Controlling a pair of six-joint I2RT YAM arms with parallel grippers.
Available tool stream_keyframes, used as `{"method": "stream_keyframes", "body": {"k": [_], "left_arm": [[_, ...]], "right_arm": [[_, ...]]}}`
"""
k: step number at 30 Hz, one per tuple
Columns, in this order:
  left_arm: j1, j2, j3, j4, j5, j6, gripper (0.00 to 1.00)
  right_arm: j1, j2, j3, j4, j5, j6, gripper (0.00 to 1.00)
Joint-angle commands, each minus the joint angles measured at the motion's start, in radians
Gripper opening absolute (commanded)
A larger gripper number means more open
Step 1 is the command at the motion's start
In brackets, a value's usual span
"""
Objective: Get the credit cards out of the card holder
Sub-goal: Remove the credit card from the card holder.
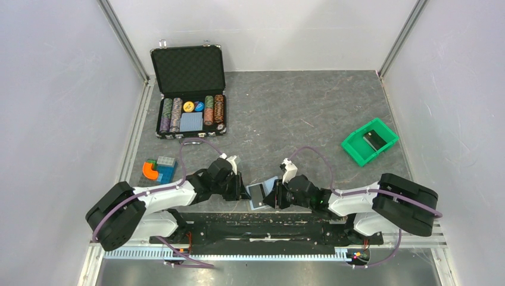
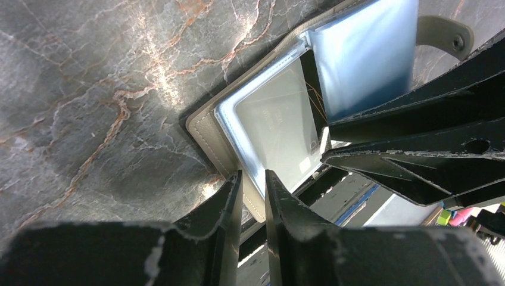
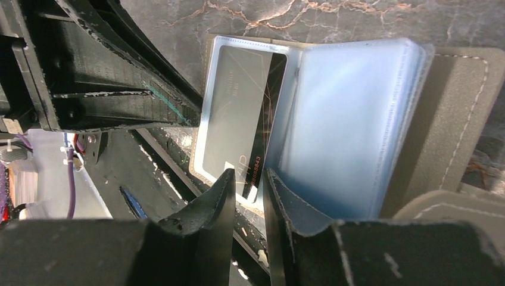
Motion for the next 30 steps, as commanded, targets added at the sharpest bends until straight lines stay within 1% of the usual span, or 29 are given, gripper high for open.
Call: {"method": "stream_keyframes", "body": {"k": [1,5,9,14,18,26,30], "left_arm": [[0.001,-0.008,-0.021,0.017,-0.009,-0.023,0.26],[0.001,-0.022,-0.032,0.02,-0.013,-0.038,0.26],[0.001,-0.018,-0.026,0.022,-0.016,-0.036,0.24],[0.001,-0.005,-0.03,0.031,-0.013,-0.038,0.23],[0.001,0.014,-0.037,0.05,-0.004,-0.043,0.22],[0.001,0.033,-0.034,0.056,-0.004,-0.04,0.2],[0.001,0.045,-0.03,0.058,-0.003,-0.039,0.2]], "right_arm": [[-0.002,0.032,-0.022,0.09,-0.059,0.022,0.25],[-0.009,0.025,-0.074,0.18,-0.048,0.049,0.2],[-0.02,0.034,-0.064,0.195,-0.075,0.04,0.15],[-0.039,0.029,-0.106,0.282,-0.101,0.067,0.07],[-0.054,0.009,-0.126,0.287,-0.1,0.068,0.0],[-0.07,-0.035,-0.127,0.247,-0.098,0.056,0.0],[-0.07,-0.024,-0.099,0.212,-0.11,0.039,0.16]]}}
